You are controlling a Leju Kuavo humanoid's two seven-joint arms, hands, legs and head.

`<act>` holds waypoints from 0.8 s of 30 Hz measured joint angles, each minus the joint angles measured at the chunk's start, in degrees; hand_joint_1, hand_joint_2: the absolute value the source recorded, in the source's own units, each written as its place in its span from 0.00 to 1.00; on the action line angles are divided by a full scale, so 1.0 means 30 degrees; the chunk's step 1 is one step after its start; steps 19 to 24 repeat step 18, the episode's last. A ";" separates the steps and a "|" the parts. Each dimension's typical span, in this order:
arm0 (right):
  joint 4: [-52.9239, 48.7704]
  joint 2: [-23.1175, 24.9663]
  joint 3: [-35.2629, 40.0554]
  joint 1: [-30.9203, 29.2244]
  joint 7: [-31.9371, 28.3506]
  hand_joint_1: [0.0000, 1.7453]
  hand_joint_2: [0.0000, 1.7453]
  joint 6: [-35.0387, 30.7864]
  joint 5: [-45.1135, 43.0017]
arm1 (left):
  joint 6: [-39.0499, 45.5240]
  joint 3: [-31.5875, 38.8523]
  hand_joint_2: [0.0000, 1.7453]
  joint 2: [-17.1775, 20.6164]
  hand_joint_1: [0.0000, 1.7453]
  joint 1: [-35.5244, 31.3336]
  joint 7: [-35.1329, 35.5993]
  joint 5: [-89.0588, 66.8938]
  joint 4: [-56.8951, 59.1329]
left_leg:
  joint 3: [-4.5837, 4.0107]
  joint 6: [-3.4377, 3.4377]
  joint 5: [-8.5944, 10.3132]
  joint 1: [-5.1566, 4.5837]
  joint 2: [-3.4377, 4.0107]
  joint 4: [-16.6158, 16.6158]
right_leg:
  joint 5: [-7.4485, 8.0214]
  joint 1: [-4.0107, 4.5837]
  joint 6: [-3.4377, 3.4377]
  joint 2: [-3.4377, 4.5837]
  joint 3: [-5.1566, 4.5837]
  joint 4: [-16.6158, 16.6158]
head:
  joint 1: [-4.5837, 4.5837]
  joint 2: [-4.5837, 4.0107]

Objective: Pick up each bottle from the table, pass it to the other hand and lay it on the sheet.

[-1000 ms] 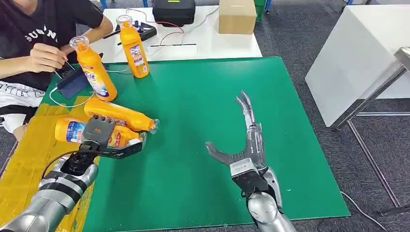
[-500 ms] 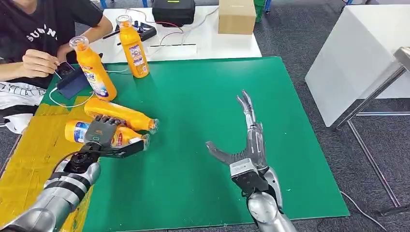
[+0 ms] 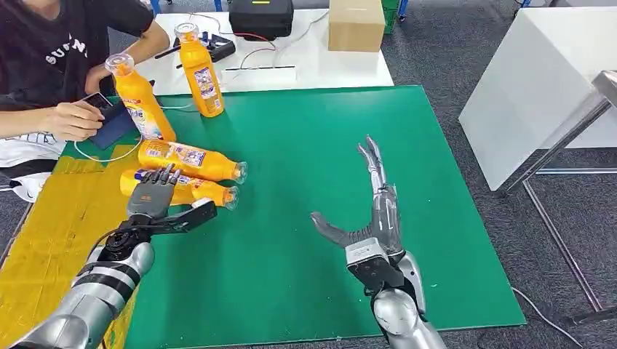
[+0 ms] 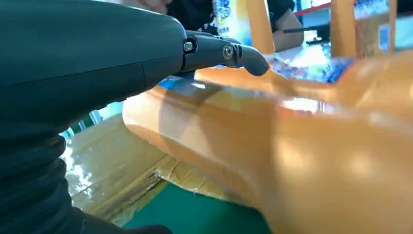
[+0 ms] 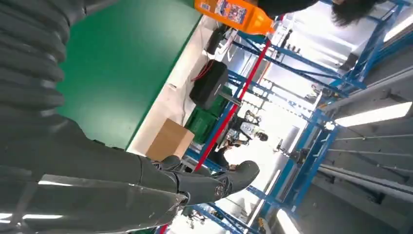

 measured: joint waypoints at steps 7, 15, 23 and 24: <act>-0.0007 -0.0015 -0.0182 0.0420 0.0000 0.00 1.00 -0.0327 0.0007 | 0.0836 0.1311 1.00 -0.0204 0.00 0.1303 -0.1943 0.3484 -0.2871 | -0.0004 -0.0001 -0.0004 -0.0001 0.0001 0.0000 | -0.0003 -0.0002 0.0001 0.0001 -0.0002 -0.0002 | -0.0007 0.0000; -0.0044 -0.0073 -0.0218 0.0627 -0.0007 0.00 1.00 -0.0415 0.0029 | 0.0874 0.2003 1.00 -0.0306 0.00 0.2209 -0.2280 0.4086 -0.5193 | -0.0002 0.0000 -0.0004 -0.0001 0.0001 0.0000 | -0.0001 -0.0001 0.0000 0.0001 -0.0001 -0.0004 | -0.0007 0.0000; -0.0044 -0.0073 -0.0218 0.0661 -0.0007 0.00 1.00 -0.0423 0.0036 | 0.0939 0.2105 1.00 -0.0313 0.00 0.2343 -0.2468 0.4325 -0.5514 | -0.0001 -0.0001 -0.0003 0.0001 0.0000 0.0000 | -0.0001 0.0001 0.0000 0.0000 0.0000 -0.0002 | -0.0007 0.0000; -0.0044 -0.0073 -0.0218 0.0661 -0.0007 0.00 1.00 -0.0423 0.0036 | 0.0939 0.2105 1.00 -0.0313 0.00 0.2343 -0.2468 0.4325 -0.5514 | -0.0001 -0.0001 -0.0003 0.0001 0.0000 0.0000 | -0.0001 0.0001 0.0000 0.0000 0.0000 -0.0002 | -0.0007 0.0000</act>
